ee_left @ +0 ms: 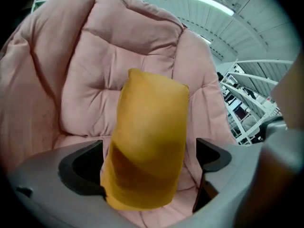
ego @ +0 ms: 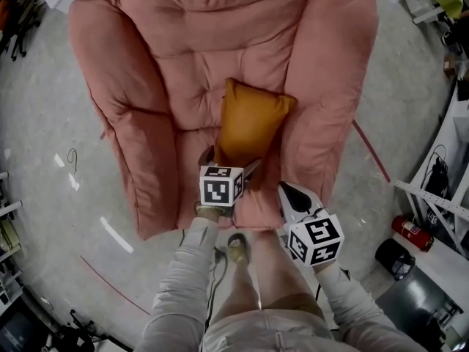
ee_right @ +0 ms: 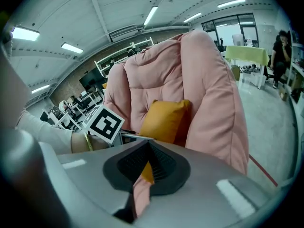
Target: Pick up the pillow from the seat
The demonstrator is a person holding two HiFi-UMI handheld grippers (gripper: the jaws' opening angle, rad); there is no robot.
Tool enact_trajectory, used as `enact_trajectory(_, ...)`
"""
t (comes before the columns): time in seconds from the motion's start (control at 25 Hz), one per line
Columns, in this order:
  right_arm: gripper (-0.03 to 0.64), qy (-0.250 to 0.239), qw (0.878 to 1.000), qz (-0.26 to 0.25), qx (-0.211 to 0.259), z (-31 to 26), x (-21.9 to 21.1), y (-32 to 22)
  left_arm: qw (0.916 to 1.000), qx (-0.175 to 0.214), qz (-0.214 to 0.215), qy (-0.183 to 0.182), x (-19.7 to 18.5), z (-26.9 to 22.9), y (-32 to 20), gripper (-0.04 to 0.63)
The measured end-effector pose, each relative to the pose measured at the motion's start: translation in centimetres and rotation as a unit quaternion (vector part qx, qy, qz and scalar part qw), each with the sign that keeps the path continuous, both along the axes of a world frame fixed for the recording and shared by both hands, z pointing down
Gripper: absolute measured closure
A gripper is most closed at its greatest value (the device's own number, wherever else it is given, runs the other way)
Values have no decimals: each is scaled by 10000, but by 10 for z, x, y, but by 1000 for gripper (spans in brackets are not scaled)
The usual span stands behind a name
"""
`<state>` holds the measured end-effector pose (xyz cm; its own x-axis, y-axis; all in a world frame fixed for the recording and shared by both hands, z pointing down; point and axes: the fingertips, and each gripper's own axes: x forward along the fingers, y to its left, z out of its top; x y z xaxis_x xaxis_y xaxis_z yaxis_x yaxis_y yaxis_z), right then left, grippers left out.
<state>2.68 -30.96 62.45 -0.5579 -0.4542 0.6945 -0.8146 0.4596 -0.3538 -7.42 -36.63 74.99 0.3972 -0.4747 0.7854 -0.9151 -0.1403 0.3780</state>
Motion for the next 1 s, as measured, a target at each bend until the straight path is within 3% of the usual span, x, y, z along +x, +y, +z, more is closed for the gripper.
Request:
enact_trajectory(0.2,618,57,9999,-7,-160,16,0,-2,9998,-116,176,-68,1,23,-13,6)
enact_trajectory(0.64,618,143,9993,28,-335,34,8,-3,9980,-380,453,218,24,64,-32,3)
enact_trajectory(1.0,618,115,9995,62,-281,30,4,4,9971,-421,553,293,25,59,-28,18)
